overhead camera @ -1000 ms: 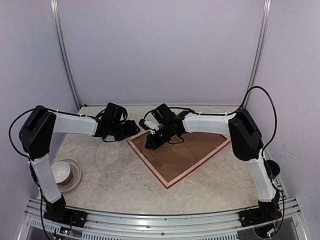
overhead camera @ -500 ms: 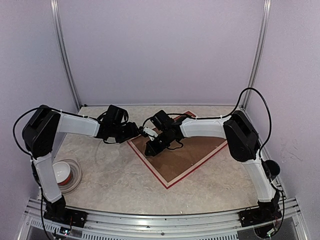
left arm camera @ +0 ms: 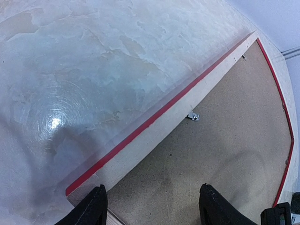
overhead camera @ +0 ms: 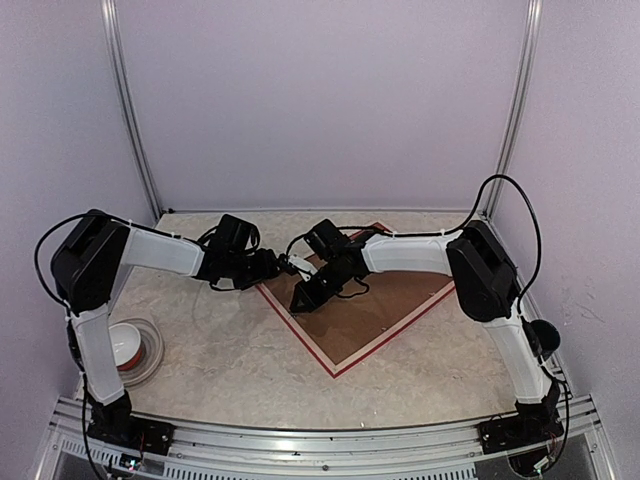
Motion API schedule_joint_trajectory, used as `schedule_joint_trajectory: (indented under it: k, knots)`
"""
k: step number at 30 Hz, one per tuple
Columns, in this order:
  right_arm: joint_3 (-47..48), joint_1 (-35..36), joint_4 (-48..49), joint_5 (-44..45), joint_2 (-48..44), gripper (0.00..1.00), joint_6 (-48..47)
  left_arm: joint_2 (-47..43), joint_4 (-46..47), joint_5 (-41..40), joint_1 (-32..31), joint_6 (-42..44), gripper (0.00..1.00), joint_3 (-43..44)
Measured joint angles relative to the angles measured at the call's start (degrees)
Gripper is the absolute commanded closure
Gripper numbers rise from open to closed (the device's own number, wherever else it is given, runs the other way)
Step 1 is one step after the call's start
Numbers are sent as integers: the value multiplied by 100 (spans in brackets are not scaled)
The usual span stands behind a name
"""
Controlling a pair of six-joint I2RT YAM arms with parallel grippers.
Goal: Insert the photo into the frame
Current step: Press the fastener onto the backboard.
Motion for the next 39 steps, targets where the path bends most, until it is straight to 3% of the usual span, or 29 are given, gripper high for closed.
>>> schedule_joint_trajectory:
  k: [14,24,39]
  knots:
    - [208,-74,-243,-308,140,100,26,59,214,-133,-7,-87,34,-26]
    - [-614,-17,531,-81,-282,100,188,-396,1397,505,249,-557,32,-1029]
    - [-352,-170,544,-83,-227,100,457,-619,1974,610,323,-1198,33,-1491]
